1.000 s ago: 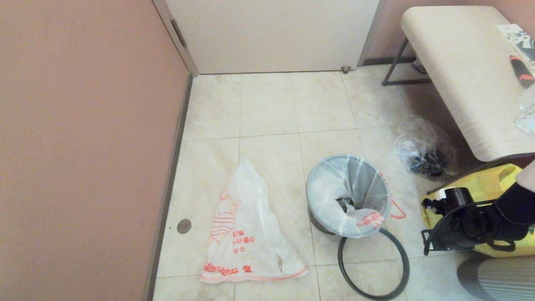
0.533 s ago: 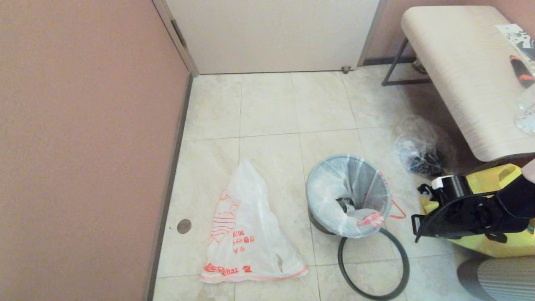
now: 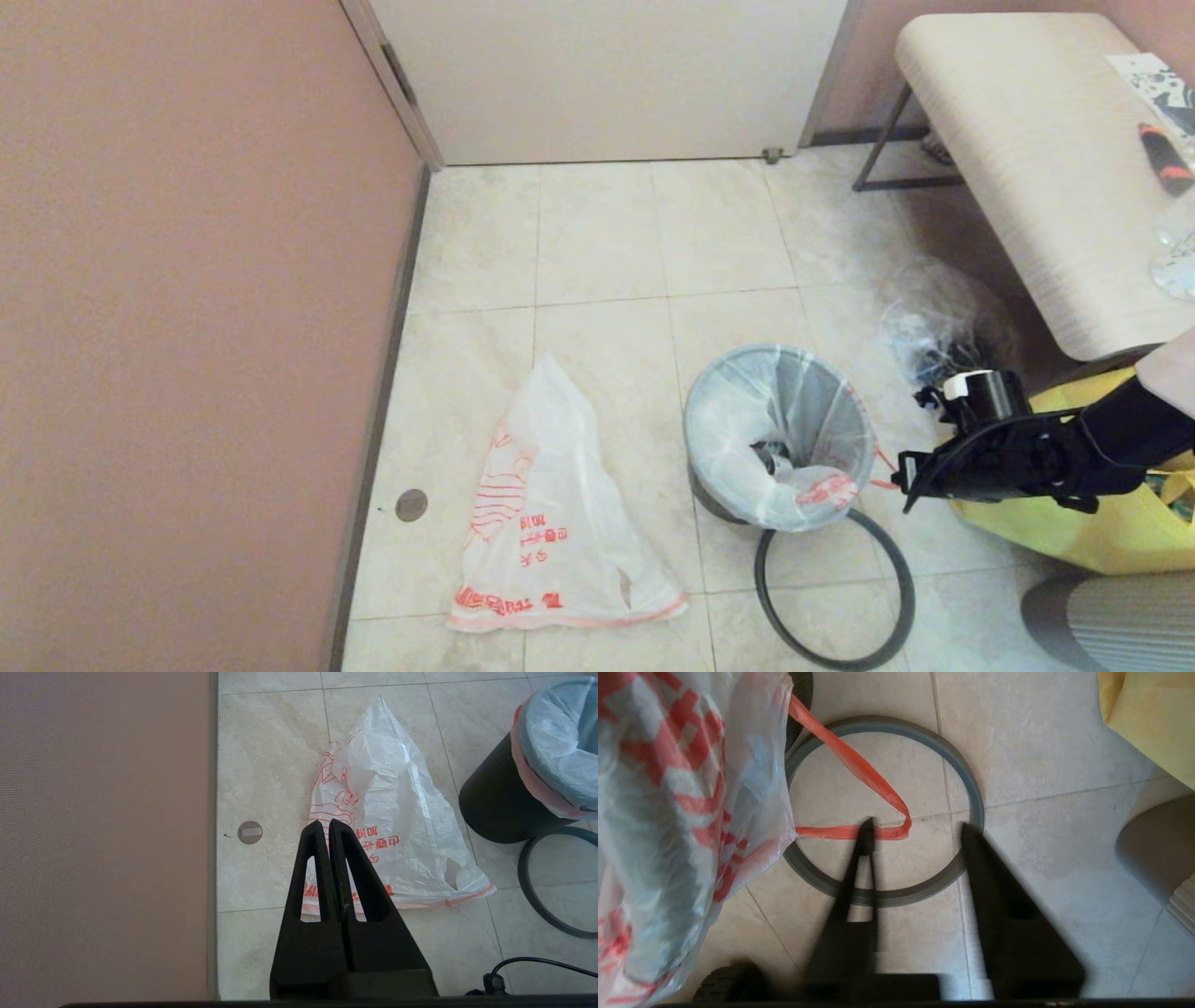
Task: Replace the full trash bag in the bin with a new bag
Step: Place the trash bag on the floor
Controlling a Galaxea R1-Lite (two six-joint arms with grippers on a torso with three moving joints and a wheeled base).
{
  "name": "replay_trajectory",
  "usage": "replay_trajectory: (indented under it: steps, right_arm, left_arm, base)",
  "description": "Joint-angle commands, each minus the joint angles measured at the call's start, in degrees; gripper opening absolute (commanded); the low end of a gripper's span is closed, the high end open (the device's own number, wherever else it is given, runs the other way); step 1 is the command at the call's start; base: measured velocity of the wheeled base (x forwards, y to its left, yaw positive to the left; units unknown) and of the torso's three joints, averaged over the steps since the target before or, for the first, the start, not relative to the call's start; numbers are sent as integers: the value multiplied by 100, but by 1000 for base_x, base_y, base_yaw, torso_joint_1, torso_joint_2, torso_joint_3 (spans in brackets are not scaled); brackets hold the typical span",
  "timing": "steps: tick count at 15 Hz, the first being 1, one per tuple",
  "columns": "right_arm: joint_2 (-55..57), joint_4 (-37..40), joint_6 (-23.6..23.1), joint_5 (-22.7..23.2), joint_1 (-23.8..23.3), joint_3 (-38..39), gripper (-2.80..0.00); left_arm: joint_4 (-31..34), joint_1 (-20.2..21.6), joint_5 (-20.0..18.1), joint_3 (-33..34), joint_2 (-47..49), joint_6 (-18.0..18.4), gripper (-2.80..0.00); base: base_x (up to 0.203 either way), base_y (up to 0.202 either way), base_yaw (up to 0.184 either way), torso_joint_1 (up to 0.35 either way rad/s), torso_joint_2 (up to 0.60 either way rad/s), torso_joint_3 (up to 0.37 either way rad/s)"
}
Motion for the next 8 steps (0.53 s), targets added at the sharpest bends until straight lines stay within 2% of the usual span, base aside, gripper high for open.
replay_trajectory:
  steps: [1,5,8]
  right_arm:
    - [188,-20,3,-11,15,-159,0]
    - [825,-43,107,-146,30,-801,0]
    - [944,-65,214,-164,130,-889,0]
  left_arm:
    - [0,0,0,0,-2,-1,-280]
    - [0,0,0,0,-2,-1,-280]
    - [0,0,0,0,-2,-1,-280]
  base:
    - [0,0,0,0,0,0]
    - [0,0,0,0,0,0]
    - [0,0,0,0,0,0]
